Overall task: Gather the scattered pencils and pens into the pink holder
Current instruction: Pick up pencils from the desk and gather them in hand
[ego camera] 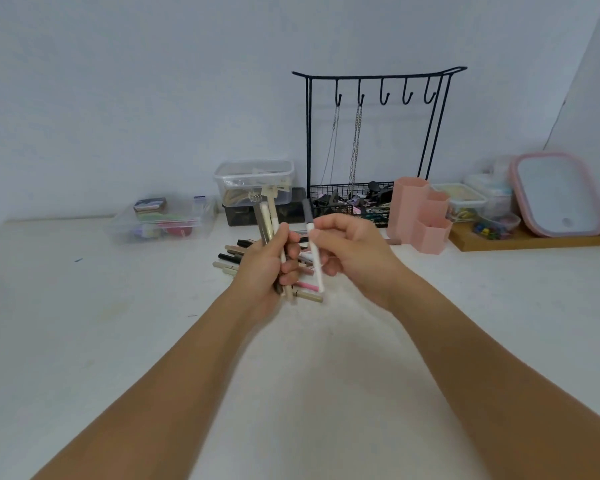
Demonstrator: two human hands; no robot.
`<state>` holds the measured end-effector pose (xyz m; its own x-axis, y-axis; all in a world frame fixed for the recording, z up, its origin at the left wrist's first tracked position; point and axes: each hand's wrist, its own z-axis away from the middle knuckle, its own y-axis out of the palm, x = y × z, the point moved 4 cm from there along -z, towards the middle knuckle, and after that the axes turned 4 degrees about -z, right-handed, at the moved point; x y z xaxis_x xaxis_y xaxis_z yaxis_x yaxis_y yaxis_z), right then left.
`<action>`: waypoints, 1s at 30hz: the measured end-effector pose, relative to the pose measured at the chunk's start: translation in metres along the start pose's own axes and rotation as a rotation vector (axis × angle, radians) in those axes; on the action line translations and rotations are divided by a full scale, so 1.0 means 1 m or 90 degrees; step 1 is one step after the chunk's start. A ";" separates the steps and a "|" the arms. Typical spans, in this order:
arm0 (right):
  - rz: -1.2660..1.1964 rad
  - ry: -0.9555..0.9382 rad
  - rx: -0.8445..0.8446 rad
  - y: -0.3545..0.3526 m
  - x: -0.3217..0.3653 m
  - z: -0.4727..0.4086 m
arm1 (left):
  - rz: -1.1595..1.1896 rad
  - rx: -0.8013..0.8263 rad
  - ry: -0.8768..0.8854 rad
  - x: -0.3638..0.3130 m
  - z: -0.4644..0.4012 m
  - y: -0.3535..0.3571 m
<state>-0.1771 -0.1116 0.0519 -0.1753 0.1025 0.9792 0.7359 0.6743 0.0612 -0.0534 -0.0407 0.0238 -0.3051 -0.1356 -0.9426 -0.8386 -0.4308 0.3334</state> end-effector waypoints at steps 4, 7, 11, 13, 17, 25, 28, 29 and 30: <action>-0.034 0.012 -0.021 0.021 -0.006 0.009 | 0.027 0.029 -0.051 0.001 0.010 -0.001; -0.007 -0.032 -0.084 0.016 -0.007 0.011 | 0.007 0.031 -0.054 0.000 0.008 -0.002; 0.044 -0.095 -0.148 0.011 -0.004 0.012 | -0.009 0.071 -0.068 0.003 0.007 0.004; 0.047 -0.092 -0.161 0.012 -0.007 0.013 | -0.003 0.078 -0.072 0.005 0.008 0.008; -0.025 -0.071 -0.125 0.020 -0.010 0.014 | -0.003 0.067 -0.045 0.010 0.004 0.012; 0.242 -0.143 -0.157 -0.005 -0.012 -0.008 | -0.015 -0.055 -0.003 -0.003 -0.009 -0.013; 0.525 -0.147 -0.185 -0.049 -0.012 -0.019 | 0.009 -0.073 -0.024 -0.004 -0.011 -0.019; 0.578 -0.125 -0.167 -0.062 -0.018 -0.021 | 0.009 -0.071 -0.027 -0.003 -0.012 -0.019; 0.611 -0.103 -0.152 -0.071 -0.025 -0.021 | 0.003 -0.063 -0.026 -0.002 -0.012 -0.018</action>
<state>-0.2110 -0.1777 0.0268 0.4882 0.6367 0.5968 0.7210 0.0910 -0.6869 -0.0325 -0.0436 0.0200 -0.3292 -0.1018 -0.9388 -0.7891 -0.5163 0.3327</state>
